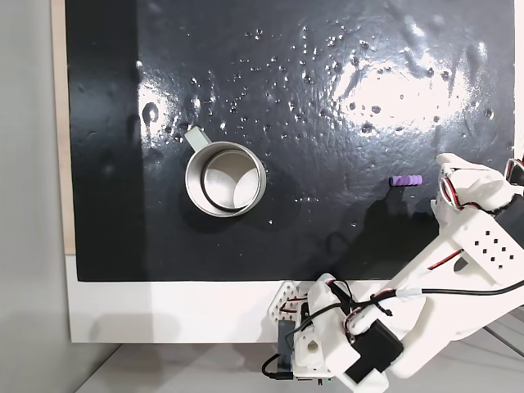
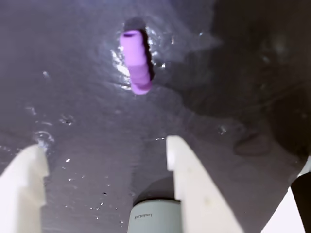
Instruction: Grasp a pengrip and put it in the cup.
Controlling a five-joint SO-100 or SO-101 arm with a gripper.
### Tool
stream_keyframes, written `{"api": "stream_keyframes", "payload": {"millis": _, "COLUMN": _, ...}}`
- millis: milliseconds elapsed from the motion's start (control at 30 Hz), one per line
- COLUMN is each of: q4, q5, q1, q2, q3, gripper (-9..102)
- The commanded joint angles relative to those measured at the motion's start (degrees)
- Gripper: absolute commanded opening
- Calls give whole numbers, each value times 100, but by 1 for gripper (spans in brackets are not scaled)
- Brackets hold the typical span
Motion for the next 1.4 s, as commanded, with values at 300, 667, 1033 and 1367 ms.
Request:
{"api": "stream_keyframes", "payload": {"millis": 300, "q4": -352, "q5": 114, "q1": -264, "q2": -914, "q3": -255, "gripper": 25}}
{"api": "stream_keyframes", "payload": {"millis": 667, "q4": -677, "q5": 114, "q1": -439, "q2": -1327, "q3": -26, "gripper": 24}}
{"api": "stream_keyframes", "payload": {"millis": 1033, "q4": -677, "q5": 35, "q1": -378, "q2": -2127, "q3": -369, "gripper": 22}}
{"api": "stream_keyframes", "payload": {"millis": 1367, "q4": -633, "q5": 44, "q1": -369, "q2": -2391, "q3": -519, "gripper": 13}}
